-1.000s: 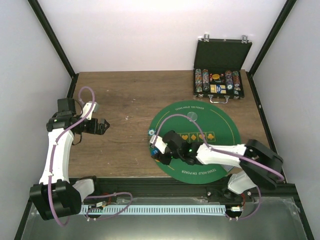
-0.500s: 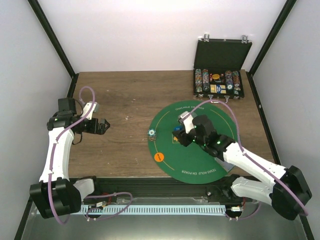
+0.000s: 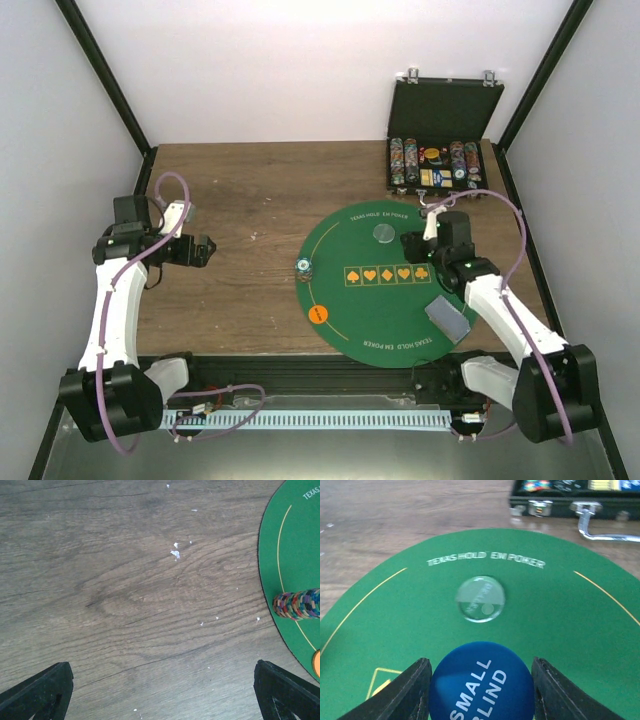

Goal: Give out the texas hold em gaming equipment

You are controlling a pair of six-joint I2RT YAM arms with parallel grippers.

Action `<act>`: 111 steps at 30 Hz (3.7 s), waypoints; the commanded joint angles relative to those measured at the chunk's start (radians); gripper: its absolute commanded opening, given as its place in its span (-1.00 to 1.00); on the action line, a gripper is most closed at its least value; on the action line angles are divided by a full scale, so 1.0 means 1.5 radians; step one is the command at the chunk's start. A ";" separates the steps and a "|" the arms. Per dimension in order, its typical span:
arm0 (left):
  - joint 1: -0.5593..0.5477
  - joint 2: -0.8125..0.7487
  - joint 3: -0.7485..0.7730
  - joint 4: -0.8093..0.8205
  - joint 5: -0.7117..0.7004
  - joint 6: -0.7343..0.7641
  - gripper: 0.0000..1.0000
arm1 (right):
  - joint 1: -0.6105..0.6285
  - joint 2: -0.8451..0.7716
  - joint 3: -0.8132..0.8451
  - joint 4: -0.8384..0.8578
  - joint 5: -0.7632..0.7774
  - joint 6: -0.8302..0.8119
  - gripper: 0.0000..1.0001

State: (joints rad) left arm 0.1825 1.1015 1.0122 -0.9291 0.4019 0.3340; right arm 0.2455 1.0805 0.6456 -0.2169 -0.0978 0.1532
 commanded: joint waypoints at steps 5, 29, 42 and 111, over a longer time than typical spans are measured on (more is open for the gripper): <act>-0.001 0.005 0.002 -0.002 -0.025 -0.008 0.99 | -0.147 0.056 -0.043 0.040 0.019 0.055 -0.28; -0.002 0.005 0.026 -0.023 0.002 0.030 0.99 | -0.244 0.218 0.017 -0.004 0.066 0.062 0.60; -0.002 0.013 0.051 -0.038 0.028 0.023 0.99 | 0.074 0.034 0.048 -0.055 -0.080 -0.008 0.80; -0.003 -0.002 0.033 -0.027 0.012 0.026 0.99 | 0.648 0.403 0.038 -0.047 0.242 0.246 0.04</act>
State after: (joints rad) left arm 0.1825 1.1152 1.0637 -0.9741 0.4202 0.3676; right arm 1.1736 1.6466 0.7273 -0.0471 0.2279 0.3500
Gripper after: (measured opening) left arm 0.995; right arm 0.530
